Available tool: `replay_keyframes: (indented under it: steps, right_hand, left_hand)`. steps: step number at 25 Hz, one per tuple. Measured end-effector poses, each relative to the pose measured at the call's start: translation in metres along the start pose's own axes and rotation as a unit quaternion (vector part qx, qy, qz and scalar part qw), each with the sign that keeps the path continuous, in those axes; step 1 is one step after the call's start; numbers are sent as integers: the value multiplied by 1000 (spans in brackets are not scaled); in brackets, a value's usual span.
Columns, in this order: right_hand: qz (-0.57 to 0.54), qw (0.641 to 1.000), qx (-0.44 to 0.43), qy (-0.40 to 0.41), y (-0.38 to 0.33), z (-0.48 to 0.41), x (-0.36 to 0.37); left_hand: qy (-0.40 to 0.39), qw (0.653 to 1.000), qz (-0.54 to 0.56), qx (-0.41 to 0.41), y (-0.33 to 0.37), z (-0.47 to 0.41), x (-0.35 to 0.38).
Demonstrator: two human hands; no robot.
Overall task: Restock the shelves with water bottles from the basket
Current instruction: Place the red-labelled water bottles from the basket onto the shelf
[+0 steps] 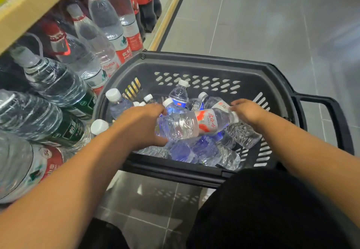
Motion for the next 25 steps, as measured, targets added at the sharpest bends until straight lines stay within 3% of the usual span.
replay_keyframes:
  steps: [4,6,12,16,18,21,25]
  right_hand:
    - [-27,999,31,-21,6,3,18]
    - [-45,998,35,-16,6,2,23]
    - [-39,998,33,-24,8,-8,24]
    - [-65,997,30,-23,10,-13,16]
    - [-64,997,25,-29,13,-16,16]
    - [-22,998,10,-58,14,-13,22]
    - [-46,994,-1,-97,10,-9,28]
  left_hand:
    - [84,982,-171,-6,33,-13,8]
    - [113,973,-202,16,58,-16,11]
    - [93,985,-134,50,83,-24,25]
    - [143,981,-125,46,67,-23,19]
    - [173,979,-108,14,50,-21,14]
    - [188,980,12,-71,23,-21,6]
    - [144,969,106,-169,17,-28,12]
Point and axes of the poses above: each hand's wrist, its own z-axis away from the middle knuckle, its own x-axis out of the palm, y = z × x, the point moved 7 cm from there along -z, towards the middle knuckle, and after that the axes turned 11 degrees about -x, right-handed, at the moved point
